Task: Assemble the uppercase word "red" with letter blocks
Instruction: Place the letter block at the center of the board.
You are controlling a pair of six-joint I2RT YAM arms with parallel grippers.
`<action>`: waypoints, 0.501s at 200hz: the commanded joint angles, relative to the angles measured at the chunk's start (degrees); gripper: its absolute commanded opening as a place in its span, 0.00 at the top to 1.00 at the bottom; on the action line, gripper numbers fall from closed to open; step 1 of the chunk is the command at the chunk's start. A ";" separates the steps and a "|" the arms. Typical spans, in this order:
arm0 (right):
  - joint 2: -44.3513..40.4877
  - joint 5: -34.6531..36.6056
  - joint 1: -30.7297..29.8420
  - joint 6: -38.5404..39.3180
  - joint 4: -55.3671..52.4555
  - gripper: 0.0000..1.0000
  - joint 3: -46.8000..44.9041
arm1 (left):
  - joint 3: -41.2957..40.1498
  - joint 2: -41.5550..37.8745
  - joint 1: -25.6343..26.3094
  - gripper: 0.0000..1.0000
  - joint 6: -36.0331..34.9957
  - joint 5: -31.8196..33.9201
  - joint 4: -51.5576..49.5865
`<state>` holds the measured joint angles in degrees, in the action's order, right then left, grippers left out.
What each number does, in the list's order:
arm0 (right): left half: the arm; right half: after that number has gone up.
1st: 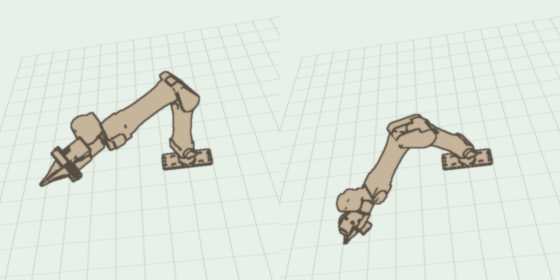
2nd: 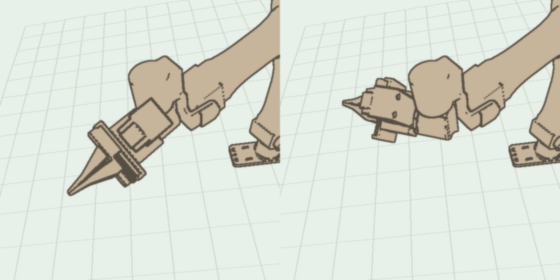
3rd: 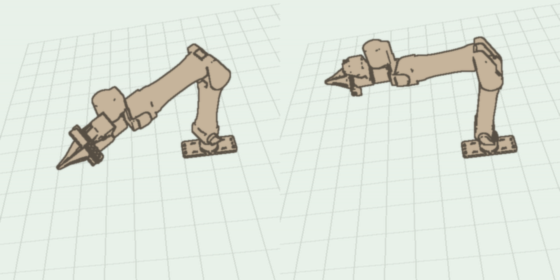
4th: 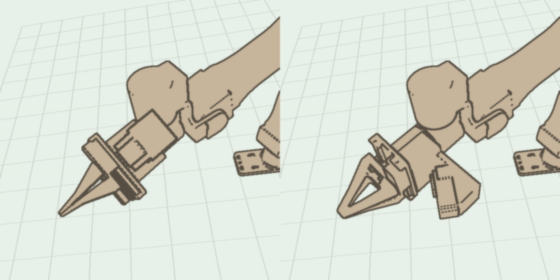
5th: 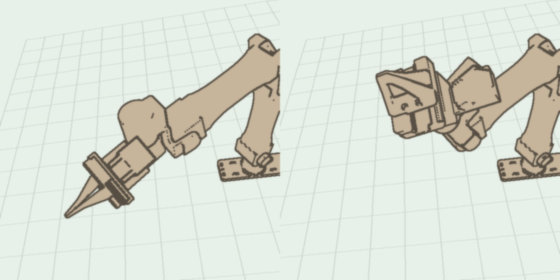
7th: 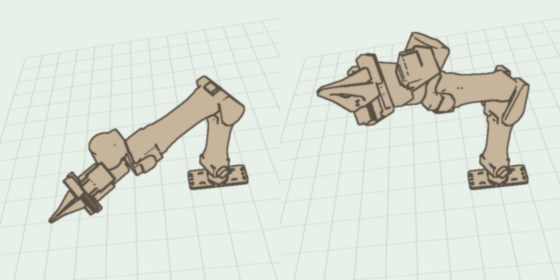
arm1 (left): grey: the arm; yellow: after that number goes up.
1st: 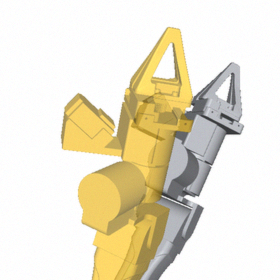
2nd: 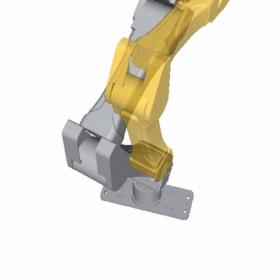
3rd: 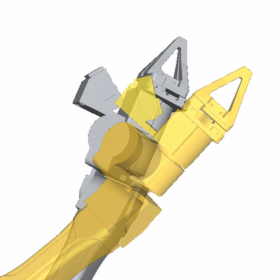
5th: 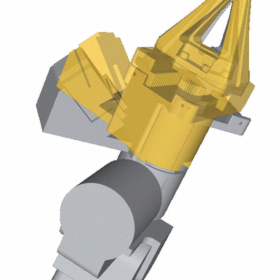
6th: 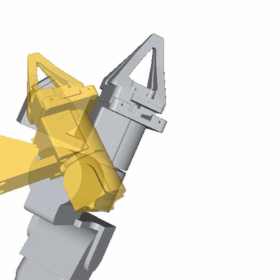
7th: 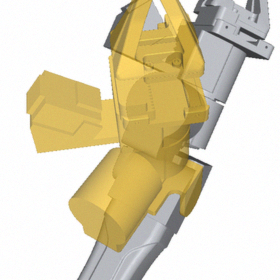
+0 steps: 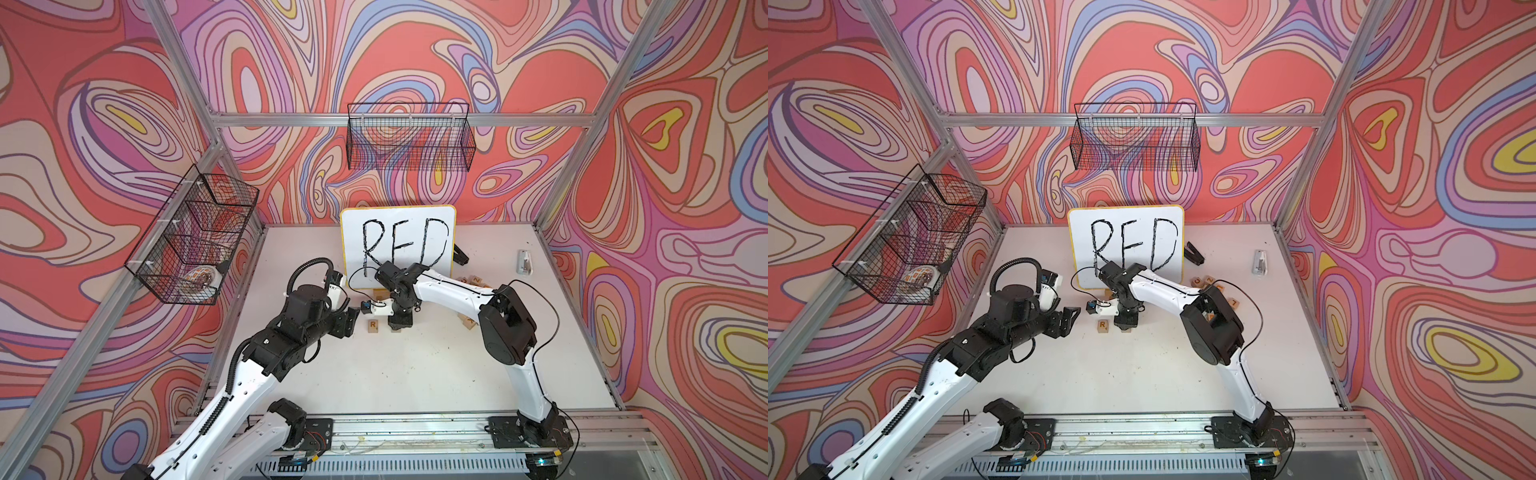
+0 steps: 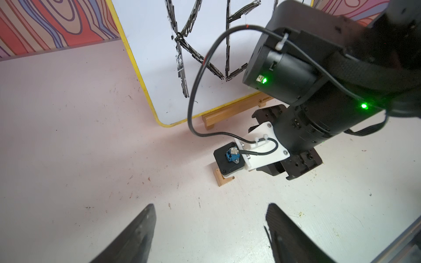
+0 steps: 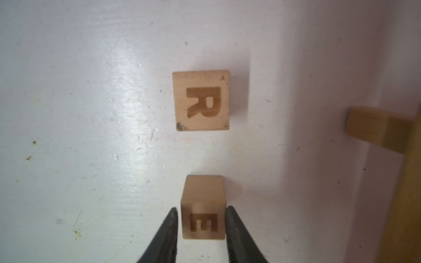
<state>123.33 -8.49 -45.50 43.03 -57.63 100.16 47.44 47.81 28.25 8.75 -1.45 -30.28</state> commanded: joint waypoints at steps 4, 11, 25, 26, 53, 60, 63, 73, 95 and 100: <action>-5.59 -2.06 0.66 -3.01 2.40 0.63 -1.10 | -0.16 -0.62 0.32 0.21 -0.18 -0.24 -0.74; -6.62 -2.66 0.89 -3.90 3.00 0.64 -1.33 | -0.16 -0.61 0.36 0.21 -0.23 -0.26 -0.74; -9.07 -3.43 1.03 -5.28 5.13 0.64 -2.85 | -0.17 -0.70 0.36 0.21 -0.23 -0.22 -0.74; -9.29 -3.53 1.03 -5.39 5.36 0.64 -2.99 | -0.16 -0.70 0.38 0.21 -0.23 -0.22 -0.74; -15.29 -2.49 1.16 -8.83 13.10 0.65 -8.98 | -0.16 -0.88 0.37 0.21 -0.23 -0.26 -0.74; -17.34 -1.50 1.31 -10.24 15.69 0.66 -11.06 | -0.16 -0.96 0.37 0.21 -0.21 -0.25 -0.74; -18.27 -1.10 1.39 -11.30 16.68 0.67 -11.78 | -0.16 -0.97 0.40 0.21 -0.23 -0.22 -0.75; -20.85 0.30 1.90 -14.64 19.38 0.67 -14.47 | -0.16 -0.97 0.33 0.21 -0.17 -0.37 -0.67; -26.71 0.38 3.73 -23.36 22.60 0.68 -19.34 | -0.11 -0.66 0.32 0.21 -0.31 -0.81 -0.48; -27.74 0.38 4.04 -25.11 22.82 0.68 -20.35 | -0.07 -0.55 0.36 0.21 -0.32 -0.89 -0.46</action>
<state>100.40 -9.13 -43.46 29.28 -40.95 84.07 47.44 47.64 28.25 8.73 -1.52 -30.28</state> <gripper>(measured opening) 0.321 0.791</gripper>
